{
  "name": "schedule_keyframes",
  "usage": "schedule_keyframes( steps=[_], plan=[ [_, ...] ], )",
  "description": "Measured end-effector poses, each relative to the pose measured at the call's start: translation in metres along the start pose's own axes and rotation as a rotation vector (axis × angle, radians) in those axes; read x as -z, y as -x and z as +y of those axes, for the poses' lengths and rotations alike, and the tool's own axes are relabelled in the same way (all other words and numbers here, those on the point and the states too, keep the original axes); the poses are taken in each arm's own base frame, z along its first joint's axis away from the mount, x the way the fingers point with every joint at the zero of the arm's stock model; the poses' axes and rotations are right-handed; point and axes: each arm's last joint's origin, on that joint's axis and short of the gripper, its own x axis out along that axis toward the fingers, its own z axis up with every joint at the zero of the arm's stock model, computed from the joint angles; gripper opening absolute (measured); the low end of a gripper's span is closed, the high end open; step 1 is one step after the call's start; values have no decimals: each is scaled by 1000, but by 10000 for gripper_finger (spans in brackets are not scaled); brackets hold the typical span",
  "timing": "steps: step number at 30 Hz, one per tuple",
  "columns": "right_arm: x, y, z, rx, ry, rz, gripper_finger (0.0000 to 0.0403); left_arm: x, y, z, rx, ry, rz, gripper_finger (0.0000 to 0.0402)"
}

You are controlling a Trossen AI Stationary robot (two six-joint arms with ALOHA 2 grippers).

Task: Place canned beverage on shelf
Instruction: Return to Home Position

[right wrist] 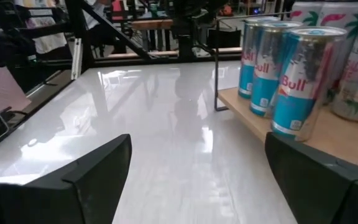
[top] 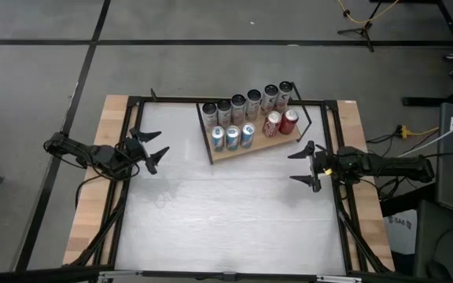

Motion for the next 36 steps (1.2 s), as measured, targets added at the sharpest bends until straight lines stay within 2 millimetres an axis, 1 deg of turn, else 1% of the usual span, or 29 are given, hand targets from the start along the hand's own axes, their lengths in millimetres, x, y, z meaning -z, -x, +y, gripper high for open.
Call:
schedule_keyframes(
  steps=[36],
  plan=[
    [0, 0, -1, 19, 21, 2, 358, 0, 0, 0, 0, 0, 0, 322]
  ],
)
